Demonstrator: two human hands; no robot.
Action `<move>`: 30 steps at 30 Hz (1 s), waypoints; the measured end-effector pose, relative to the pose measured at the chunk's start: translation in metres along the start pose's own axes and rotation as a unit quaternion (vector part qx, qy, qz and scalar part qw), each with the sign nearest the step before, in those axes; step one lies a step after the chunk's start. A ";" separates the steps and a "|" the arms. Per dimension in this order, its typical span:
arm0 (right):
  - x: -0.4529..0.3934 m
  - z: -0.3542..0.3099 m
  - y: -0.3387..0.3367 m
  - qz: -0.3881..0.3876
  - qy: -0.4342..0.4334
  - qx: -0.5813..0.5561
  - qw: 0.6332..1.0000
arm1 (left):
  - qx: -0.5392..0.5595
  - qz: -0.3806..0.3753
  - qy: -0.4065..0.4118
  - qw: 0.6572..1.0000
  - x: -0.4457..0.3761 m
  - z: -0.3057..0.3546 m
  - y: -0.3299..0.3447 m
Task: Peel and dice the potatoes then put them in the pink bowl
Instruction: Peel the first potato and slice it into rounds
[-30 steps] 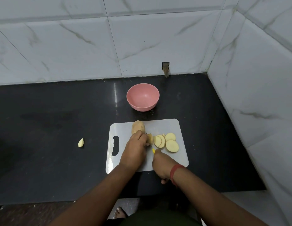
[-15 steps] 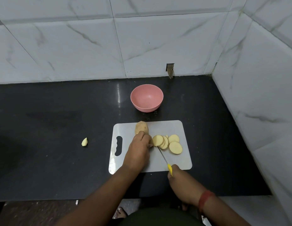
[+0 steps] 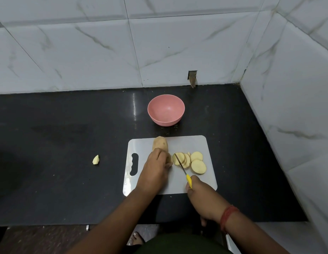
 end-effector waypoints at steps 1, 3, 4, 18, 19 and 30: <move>-0.001 -0.001 0.000 0.001 0.001 -0.005 1.000 | 0.012 0.003 -0.010 1.000 0.001 -0.001 0.000; -0.004 -0.004 0.002 0.001 -0.011 0.006 1.000 | 0.027 0.010 -0.025 0.999 0.002 -0.002 0.000; -0.005 -0.005 0.004 0.004 -0.013 -0.003 1.000 | 0.029 0.012 -0.029 0.999 0.003 -0.003 0.000; -0.001 -0.003 -0.011 -0.024 0.039 -0.150 0.988 | -0.092 -0.012 0.050 0.994 0.006 -0.001 0.010; -0.001 -0.002 -0.009 -0.026 0.039 -0.151 0.987 | -0.107 -0.008 0.048 0.993 0.007 -0.004 0.011; -0.009 -0.001 0.007 -0.042 0.030 -0.056 0.997 | -0.126 -0.005 0.039 0.991 0.018 -0.019 0.009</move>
Point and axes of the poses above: each hand's wrist, its own x-axis away from the middle knuckle, its own y-axis out of the palm, z = x × y, the point moved 1 cm from there along -x, towards the middle knuckle
